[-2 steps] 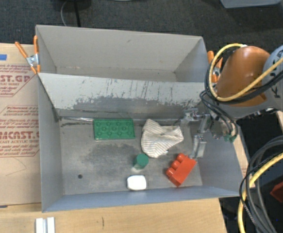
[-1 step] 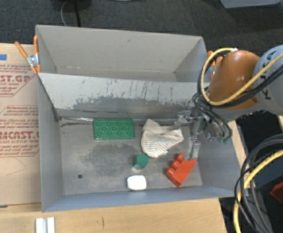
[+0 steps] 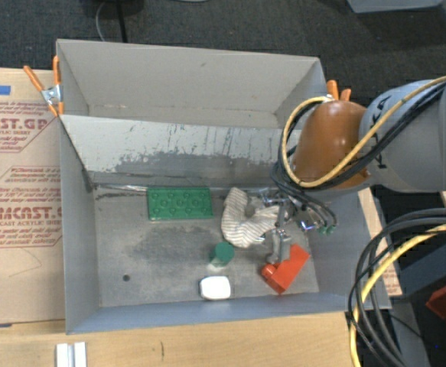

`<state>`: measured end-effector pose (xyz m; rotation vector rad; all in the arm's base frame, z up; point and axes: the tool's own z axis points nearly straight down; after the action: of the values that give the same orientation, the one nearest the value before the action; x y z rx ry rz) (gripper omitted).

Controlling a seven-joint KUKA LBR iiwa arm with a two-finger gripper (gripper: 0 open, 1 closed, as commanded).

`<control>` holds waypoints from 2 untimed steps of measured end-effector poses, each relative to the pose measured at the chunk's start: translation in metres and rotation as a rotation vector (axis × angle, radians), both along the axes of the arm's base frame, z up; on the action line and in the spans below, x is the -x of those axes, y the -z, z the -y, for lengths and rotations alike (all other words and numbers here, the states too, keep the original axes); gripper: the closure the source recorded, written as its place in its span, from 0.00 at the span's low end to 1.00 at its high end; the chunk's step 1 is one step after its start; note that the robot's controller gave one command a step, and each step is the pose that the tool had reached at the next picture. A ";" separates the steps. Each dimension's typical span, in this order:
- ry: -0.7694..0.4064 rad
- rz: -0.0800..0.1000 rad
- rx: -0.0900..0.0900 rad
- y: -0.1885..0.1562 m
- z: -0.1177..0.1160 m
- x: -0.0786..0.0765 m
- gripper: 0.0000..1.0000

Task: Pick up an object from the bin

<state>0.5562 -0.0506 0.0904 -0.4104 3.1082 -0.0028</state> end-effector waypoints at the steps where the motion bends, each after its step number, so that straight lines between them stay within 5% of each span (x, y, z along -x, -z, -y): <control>1: 0.110 0.007 0.000 0.019 -0.011 -0.032 1.00; 2: 0.110 0.007 0.000 0.019 -0.011 -0.032 1.00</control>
Offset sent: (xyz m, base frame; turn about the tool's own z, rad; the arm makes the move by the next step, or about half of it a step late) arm 0.0000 0.0000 0.0000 0.0000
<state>0.5878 -0.0392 0.0717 -0.2384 3.1190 -0.0050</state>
